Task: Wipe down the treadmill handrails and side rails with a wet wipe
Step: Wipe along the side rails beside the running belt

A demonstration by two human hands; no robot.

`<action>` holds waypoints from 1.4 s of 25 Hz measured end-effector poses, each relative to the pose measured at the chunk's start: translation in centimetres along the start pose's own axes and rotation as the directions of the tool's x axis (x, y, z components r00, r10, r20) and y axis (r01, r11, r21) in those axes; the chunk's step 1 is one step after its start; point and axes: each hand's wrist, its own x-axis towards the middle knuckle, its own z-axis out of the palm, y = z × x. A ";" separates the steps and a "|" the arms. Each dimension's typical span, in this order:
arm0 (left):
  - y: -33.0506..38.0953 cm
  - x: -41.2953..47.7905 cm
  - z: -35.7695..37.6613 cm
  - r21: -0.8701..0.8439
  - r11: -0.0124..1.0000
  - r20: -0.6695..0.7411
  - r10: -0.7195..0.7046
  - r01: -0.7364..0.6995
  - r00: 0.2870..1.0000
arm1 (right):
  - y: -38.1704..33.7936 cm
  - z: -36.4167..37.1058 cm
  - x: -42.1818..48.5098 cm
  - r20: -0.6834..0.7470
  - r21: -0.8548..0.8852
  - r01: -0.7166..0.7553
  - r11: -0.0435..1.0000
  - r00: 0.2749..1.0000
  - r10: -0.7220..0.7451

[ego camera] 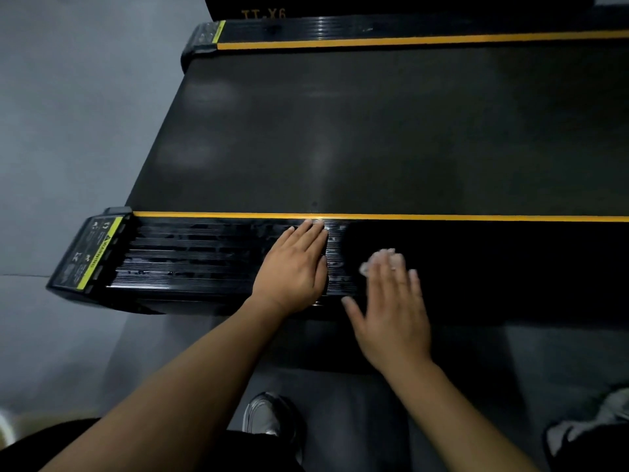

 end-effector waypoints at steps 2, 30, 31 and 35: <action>0.0 0.0 -0.1 -0.006 1.000 0.007 0.005 -0.005 1.000 | -3.8 1.1 -0.1 0.007 -0.003 0.168 0.986 0.986 -0.168; -7.9 -3.2 -2.1 0.013 1.000 0.022 -0.019 0.019 1.000 | -10.0 1.9 -1.3 0.031 -0.088 0.267 0.960 0.964 -0.265; -7.9 -3.2 -2.1 0.013 1.000 0.023 -0.019 0.019 1.000 | -8.6 1.7 -1.6 0.016 -0.085 0.238 0.967 0.971 -0.238; -8.2 -3.3 -2.0 0.031 0.999 0.027 -0.027 0.026 0.999 | -1.3 0.1 -3.0 -0.048 -0.093 0.014 0.996 0.999 -0.019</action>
